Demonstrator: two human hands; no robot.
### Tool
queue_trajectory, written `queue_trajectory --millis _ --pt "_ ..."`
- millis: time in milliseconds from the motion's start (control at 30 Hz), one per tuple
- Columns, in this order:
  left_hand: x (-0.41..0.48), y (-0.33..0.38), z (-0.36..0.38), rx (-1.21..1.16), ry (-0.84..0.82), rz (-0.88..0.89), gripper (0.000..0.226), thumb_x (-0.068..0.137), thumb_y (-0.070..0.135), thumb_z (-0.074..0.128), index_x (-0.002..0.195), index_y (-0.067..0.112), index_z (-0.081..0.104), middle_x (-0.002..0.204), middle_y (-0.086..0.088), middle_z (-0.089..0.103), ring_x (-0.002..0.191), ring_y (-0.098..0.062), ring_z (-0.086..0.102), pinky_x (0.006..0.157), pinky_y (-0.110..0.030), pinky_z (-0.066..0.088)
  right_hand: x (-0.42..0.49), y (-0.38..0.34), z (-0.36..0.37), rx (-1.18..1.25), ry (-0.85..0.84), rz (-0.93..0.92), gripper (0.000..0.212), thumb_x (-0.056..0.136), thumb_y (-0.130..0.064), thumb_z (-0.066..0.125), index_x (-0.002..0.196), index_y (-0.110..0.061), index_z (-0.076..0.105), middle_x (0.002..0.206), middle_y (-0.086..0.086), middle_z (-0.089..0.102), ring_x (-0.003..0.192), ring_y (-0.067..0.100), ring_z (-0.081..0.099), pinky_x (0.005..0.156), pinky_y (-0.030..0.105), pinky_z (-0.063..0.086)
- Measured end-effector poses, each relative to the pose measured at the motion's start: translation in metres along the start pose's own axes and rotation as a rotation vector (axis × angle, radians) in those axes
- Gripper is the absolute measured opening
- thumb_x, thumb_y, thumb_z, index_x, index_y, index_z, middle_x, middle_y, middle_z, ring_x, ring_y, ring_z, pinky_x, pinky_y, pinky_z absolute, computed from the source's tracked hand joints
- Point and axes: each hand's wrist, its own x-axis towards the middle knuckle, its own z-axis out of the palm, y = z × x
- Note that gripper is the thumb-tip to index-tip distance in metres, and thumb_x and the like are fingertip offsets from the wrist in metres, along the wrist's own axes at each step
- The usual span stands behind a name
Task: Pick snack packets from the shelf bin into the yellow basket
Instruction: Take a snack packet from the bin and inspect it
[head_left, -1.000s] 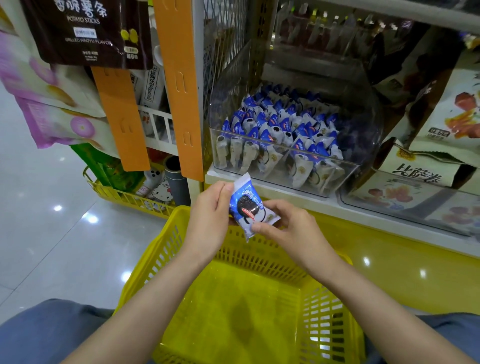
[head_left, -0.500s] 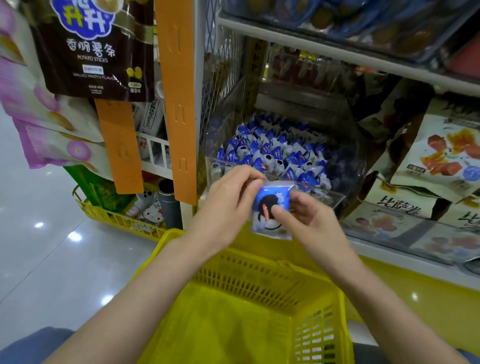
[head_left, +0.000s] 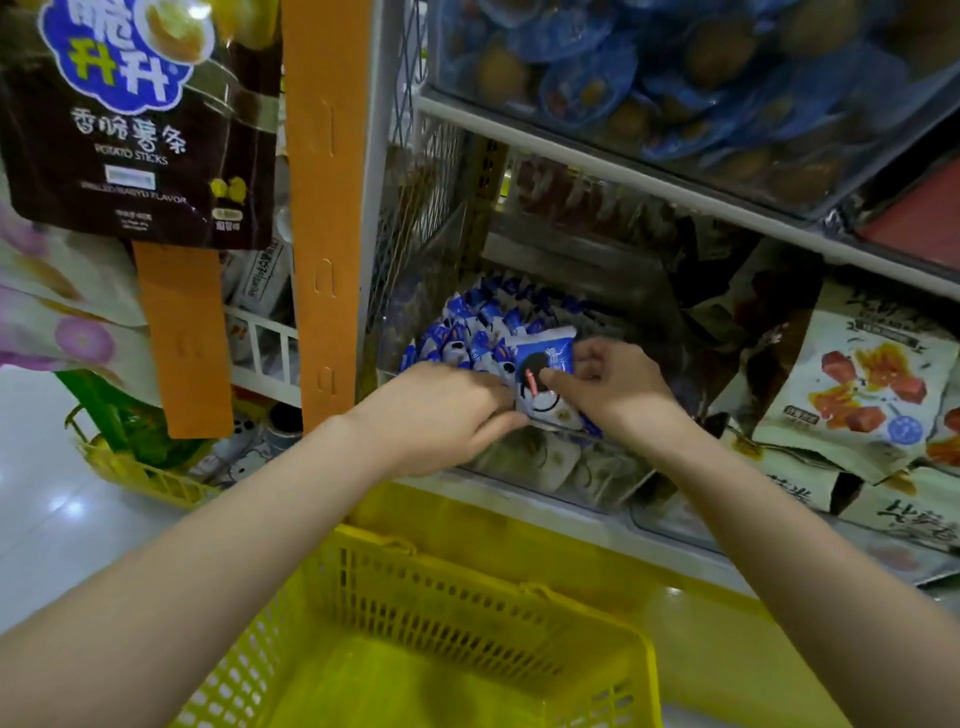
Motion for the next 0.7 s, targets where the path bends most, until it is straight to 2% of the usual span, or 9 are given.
queue_trajectory --millis 133,200,233,267,367,467,567,700 --pt "-0.012 -0.005 0.003 0.016 0.092 0.034 0.034 0.097 0.040 0.028 0.102 0.021 0.055 0.096 0.001 0.063 0.083 -0.020 0.059 0.069 -0.028 0.036 0.006 -0.007 -0.004 -0.170 -0.167 0.025 0.027 0.076 -0.037 0.073 0.088 -0.019 0.057 0.070 -0.007 0.056 0.063 0.002 0.050 0.049 0.011 0.036" --pt "-0.016 -0.006 0.003 0.024 0.087 0.011 0.037 0.098 0.041 0.024 0.110 0.021 0.053 0.104 0.001 0.062 0.093 -0.020 0.058 0.077 -0.029 0.039 0.007 -0.010 0.000 -0.284 -0.218 0.018 0.034 0.076 -0.038 0.073 0.091 -0.009 0.062 0.079 0.002 0.063 0.071 0.011 0.057 0.060 0.021 0.045" --pt "-0.019 -0.006 0.003 0.029 0.080 -0.001 0.039 0.097 0.041 0.022 0.115 0.020 0.050 0.108 0.000 0.061 0.097 -0.019 0.057 0.082 -0.029 0.039 0.008 -0.012 0.004 -0.319 -0.237 0.014 0.042 0.076 -0.038 0.073 0.095 -0.002 0.064 0.081 0.008 0.064 0.073 0.016 0.058 0.068 0.029 0.048" --pt "-0.021 -0.006 0.003 0.032 0.073 -0.012 0.041 0.097 0.042 0.020 0.120 0.020 0.048 0.113 0.000 0.059 0.102 -0.019 0.055 0.086 -0.029 0.037 0.009 -0.013 0.008 -0.329 -0.253 0.007 0.045 0.077 -0.038 0.073 0.096 0.002 0.064 0.078 0.009 0.061 0.072 0.017 0.056 0.069 0.032 0.047" --pt "-0.030 -0.004 0.002 0.013 0.059 -0.049 0.046 0.096 0.042 0.017 0.131 0.022 0.038 0.125 0.001 0.053 0.114 -0.016 0.047 0.094 -0.028 0.031 0.013 -0.016 0.015 -0.354 -0.271 -0.021 0.037 0.076 -0.040 0.072 0.079 -0.003 0.064 0.070 0.007 0.052 0.066 0.016 0.049 0.063 0.030 0.040" --pt "-0.040 -0.001 -0.003 -0.013 0.049 -0.081 0.048 0.095 0.041 0.016 0.135 0.023 0.035 0.128 0.003 0.048 0.117 -0.015 0.043 0.098 -0.027 0.028 0.019 -0.015 0.018 -0.452 -0.290 -0.048 0.043 0.077 -0.040 0.071 0.088 0.002 0.066 0.077 0.014 0.060 0.067 0.015 0.051 0.061 0.028 0.041" --pt "-0.047 0.004 -0.009 -0.035 0.059 -0.107 0.049 0.094 0.040 0.017 0.133 0.021 0.040 0.125 0.003 0.049 0.117 -0.016 0.043 0.098 -0.027 0.028 0.020 -0.017 0.020 -0.568 -0.329 -0.069 0.037 0.079 -0.040 0.069 0.088 -0.004 0.067 0.082 0.006 0.061 0.072 0.015 0.055 0.063 0.028 0.044" --pt "-0.051 0.009 -0.009 -0.081 0.087 -0.141 0.038 0.098 0.035 0.030 0.130 0.019 0.043 0.125 0.002 0.049 0.117 -0.016 0.041 0.100 -0.024 0.022 0.019 -0.016 0.016 -0.346 -0.387 -0.071 0.024 0.084 -0.035 0.066 0.091 -0.013 0.067 0.085 -0.004 0.064 0.086 0.012 0.061 0.080 0.027 0.049"
